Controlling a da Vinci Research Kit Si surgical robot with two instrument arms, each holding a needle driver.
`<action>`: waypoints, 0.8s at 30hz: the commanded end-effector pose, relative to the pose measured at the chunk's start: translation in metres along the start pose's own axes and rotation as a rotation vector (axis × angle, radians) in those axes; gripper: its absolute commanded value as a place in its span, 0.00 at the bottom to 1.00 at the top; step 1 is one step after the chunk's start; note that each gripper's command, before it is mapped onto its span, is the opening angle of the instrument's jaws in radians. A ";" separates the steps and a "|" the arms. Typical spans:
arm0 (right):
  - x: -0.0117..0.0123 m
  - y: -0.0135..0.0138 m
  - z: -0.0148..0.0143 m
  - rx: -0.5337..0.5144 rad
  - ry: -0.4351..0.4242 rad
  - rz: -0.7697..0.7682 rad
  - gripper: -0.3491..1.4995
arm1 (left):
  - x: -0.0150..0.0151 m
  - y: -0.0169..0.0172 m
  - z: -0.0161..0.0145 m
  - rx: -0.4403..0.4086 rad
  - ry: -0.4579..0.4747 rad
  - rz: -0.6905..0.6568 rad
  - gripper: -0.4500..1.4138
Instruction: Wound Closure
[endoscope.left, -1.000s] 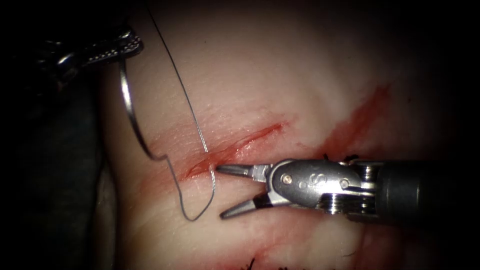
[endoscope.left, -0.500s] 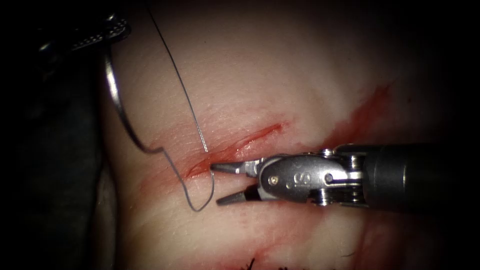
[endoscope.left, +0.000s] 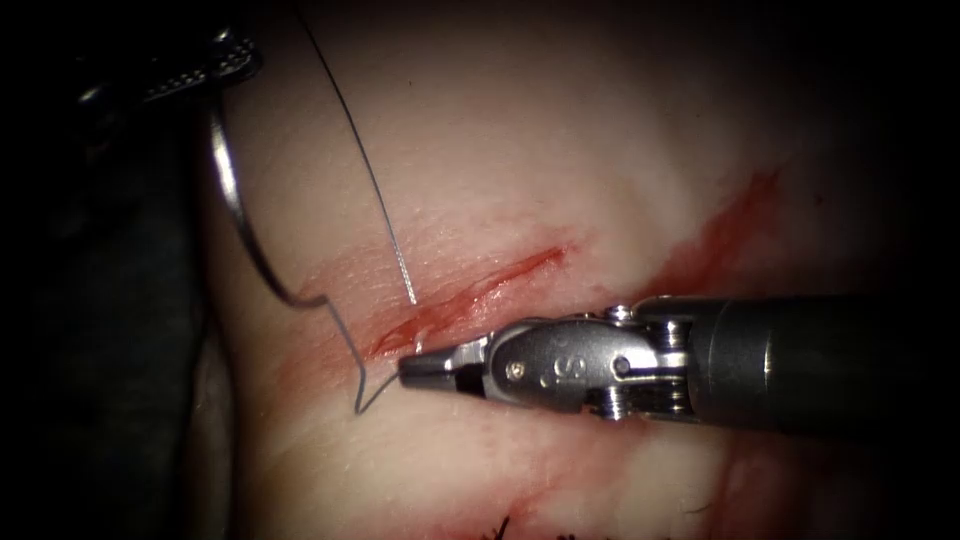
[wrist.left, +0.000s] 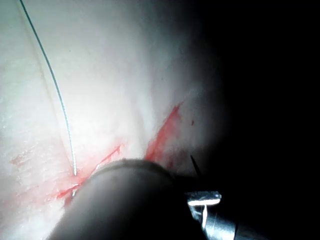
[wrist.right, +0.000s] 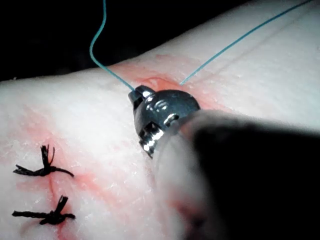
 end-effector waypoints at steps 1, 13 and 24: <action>0.0001 0.0003 0.0009 0.003 -0.005 -0.008 0.36 | 0.0002 -0.0006 0.0003 0.000 -0.002 0.000 0.00; 0.0000 0.0005 0.0011 -0.008 -0.019 -0.031 0.73 | 0.0000 -0.0003 0.0004 -0.003 -0.004 -0.004 0.00; 0.0001 0.0002 0.0004 0.013 -0.059 -0.036 0.00 | 0.0001 -0.0003 0.0003 -0.003 -0.002 0.001 0.00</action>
